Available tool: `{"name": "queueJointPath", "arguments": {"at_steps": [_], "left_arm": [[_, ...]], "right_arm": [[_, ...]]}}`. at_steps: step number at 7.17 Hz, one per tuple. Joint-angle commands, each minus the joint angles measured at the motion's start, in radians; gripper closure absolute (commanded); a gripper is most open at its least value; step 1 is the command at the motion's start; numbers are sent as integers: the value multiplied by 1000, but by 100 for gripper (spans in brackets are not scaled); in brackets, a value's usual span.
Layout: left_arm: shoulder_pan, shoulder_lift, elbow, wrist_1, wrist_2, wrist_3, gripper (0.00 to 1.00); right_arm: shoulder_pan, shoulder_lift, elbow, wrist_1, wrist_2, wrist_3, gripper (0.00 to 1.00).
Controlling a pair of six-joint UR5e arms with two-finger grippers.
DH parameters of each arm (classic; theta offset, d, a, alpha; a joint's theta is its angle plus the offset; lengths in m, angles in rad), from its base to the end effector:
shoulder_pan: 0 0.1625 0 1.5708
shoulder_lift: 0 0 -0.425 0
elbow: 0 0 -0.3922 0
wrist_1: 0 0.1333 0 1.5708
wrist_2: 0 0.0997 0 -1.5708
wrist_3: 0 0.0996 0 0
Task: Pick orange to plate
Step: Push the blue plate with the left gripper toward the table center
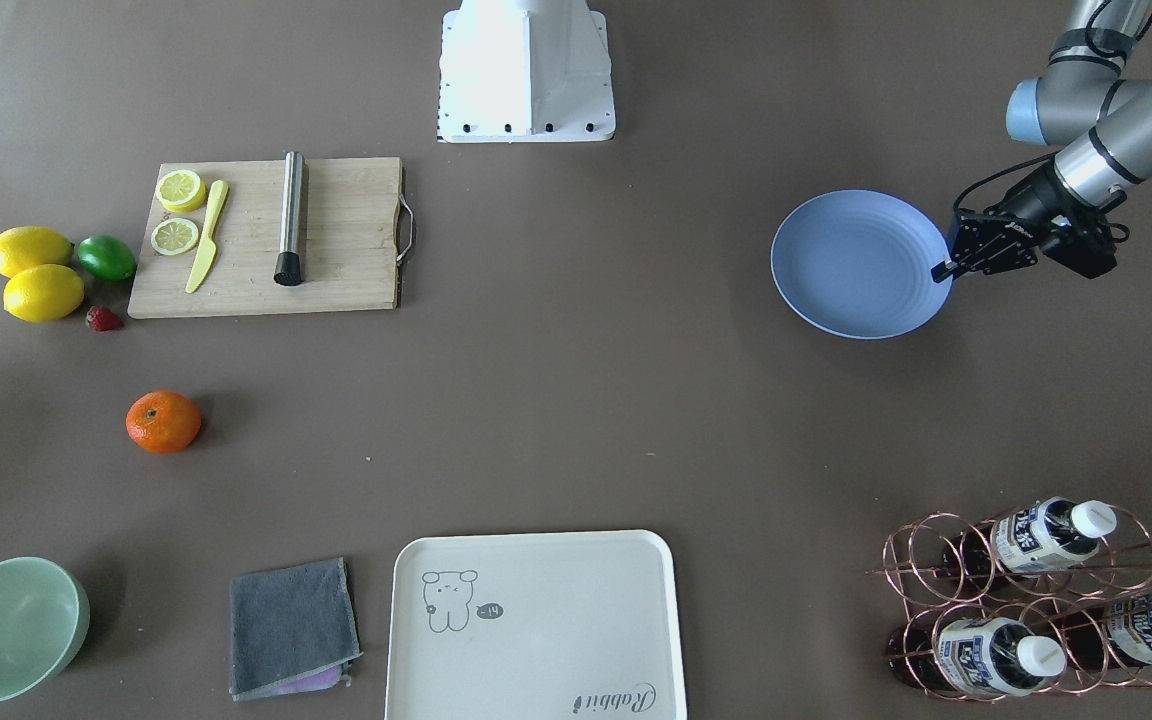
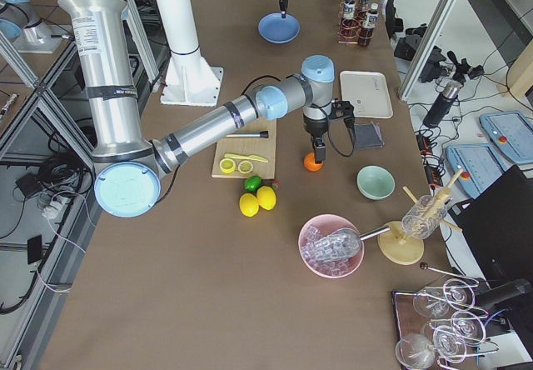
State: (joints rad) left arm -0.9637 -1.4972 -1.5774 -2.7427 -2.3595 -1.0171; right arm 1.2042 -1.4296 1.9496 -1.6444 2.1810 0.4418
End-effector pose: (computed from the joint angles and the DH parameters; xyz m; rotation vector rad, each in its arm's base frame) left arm 0.2153 -0.4198 0.5551 0.2051 1.2321 0.0800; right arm -0.1171 -0.5178 0.4190 0.1615 -0.7211 -0.0644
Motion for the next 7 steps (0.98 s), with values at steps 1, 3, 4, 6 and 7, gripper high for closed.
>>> {"name": "queueJointPath", "arguments": {"at_steps": [1,3,4,6,7], "left_arm": [[-15,-186,-13,82,-26,-206,100],[83,-376,-15,295,85,-259,100],[159,-449,-9,349,153,-297,100],[313,-541,-4,464,363,-345,100],[356,-570,14,471,417,-353,100]], "right_arm": [[0,0,-6,-2,0,2,0],[0,-2,-6,0,0,44,0],[0,-2,-11,-2,0,48,0],[0,-3,-14,-2,0,48,0],[0,-3,-14,-2,0,48,0]]}}
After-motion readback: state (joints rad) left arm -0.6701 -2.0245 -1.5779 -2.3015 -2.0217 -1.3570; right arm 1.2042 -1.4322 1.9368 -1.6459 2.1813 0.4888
